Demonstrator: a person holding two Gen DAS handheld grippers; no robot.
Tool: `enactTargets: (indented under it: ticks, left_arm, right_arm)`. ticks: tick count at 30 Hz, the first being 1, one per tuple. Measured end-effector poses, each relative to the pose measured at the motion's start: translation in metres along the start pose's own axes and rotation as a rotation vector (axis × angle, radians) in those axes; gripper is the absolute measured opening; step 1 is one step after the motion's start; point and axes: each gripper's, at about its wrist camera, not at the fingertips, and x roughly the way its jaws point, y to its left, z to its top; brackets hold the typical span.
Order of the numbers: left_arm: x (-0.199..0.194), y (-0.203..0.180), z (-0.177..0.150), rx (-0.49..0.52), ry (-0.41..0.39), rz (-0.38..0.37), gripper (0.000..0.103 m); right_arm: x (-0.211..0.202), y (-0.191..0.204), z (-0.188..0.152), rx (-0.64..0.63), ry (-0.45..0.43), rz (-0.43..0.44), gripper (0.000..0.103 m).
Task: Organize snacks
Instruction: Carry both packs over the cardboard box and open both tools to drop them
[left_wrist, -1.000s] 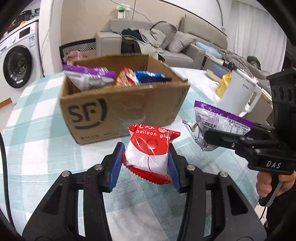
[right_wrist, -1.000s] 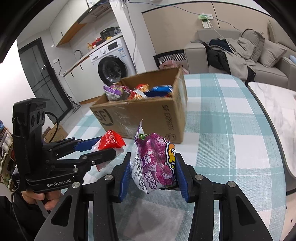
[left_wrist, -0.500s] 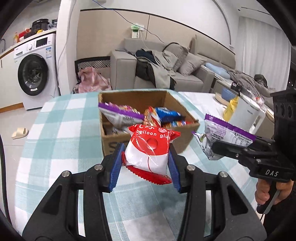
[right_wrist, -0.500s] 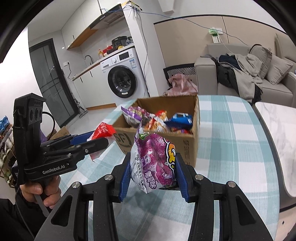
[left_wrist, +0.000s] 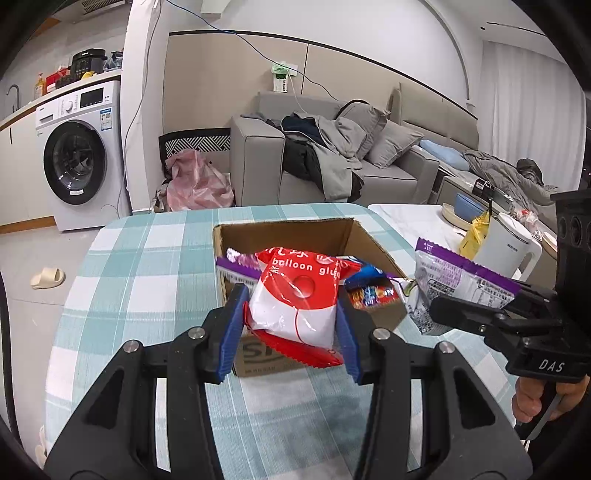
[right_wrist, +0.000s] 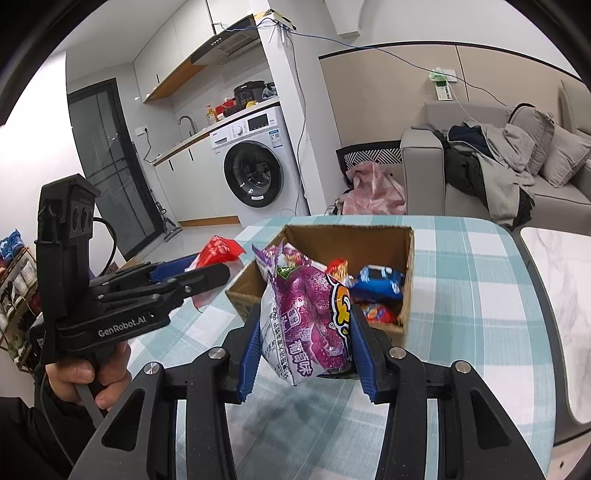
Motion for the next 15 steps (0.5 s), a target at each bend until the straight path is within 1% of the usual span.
enactTargets:
  ticks: [10, 15]
  left_arm:
    - [0.042, 0.01, 0.025, -0.009, 0.011, 0.021, 0.043]
    - [0.065, 0.017, 0.031, -0.016, 0.021, 0.027, 0.043]
  right_arm:
    - [0.027, -0.015, 0.023, 0.047, -0.017, -0.025, 0.045]
    - [0.039, -0.022, 0.03, 0.076, -0.032, -0.037, 0.045]
